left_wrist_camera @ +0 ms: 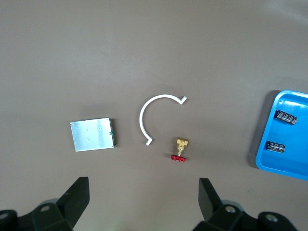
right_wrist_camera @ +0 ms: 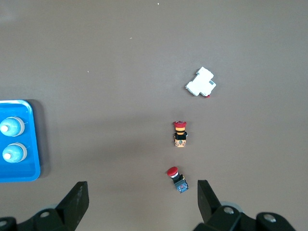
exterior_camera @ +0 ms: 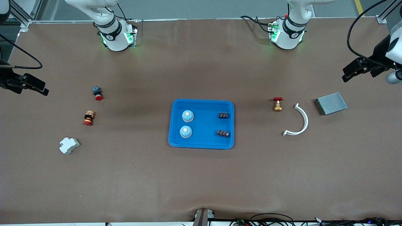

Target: Place electrolytic capacitor and blue bell in tray

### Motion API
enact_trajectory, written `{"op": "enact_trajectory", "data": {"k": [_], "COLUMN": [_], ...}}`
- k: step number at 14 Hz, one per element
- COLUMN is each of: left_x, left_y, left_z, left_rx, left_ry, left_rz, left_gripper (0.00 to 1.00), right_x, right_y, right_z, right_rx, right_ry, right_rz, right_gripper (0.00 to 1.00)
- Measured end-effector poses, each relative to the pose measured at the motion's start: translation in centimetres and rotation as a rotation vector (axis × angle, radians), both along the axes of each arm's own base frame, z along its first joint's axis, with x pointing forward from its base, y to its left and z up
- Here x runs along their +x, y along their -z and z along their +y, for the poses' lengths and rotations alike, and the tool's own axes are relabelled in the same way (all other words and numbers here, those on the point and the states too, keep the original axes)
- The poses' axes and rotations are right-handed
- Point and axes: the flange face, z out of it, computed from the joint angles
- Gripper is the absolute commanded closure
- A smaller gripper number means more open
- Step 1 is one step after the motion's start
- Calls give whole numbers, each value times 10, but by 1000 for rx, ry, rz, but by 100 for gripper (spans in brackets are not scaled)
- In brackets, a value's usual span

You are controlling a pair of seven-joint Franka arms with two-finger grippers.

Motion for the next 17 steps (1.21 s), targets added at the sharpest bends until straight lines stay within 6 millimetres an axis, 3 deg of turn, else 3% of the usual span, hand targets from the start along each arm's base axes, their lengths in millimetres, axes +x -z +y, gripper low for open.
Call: {"op": "enact_trajectory", "data": {"k": [17], "left_x": [-3], "left_y": [4], "left_z": [1], "left_rx": [2], "left_ry": [-1], "left_rz": [32], "left_gripper": [0], "right_x": [-1], "right_y": [1], "right_z": [-1], "right_rx": [0], "right_ry": [-33], "right_rz": [10], "right_gripper": [0]}}
